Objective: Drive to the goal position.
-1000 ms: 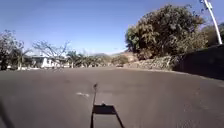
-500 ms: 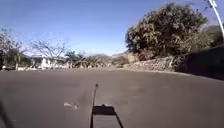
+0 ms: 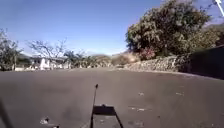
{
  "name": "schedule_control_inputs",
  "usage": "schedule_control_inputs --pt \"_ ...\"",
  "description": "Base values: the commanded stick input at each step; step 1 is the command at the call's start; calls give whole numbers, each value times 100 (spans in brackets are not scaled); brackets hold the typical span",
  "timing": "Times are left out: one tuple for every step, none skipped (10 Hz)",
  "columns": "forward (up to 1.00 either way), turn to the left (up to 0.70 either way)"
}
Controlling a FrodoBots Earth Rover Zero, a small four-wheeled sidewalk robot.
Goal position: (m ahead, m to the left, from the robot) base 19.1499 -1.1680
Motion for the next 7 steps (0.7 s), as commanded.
schedule_control_inputs --pt "100 0" --pt "100 0" --pt "100 0" --pt "100 0" --pt "100 0" --pt "100 0" --pt "100 0"
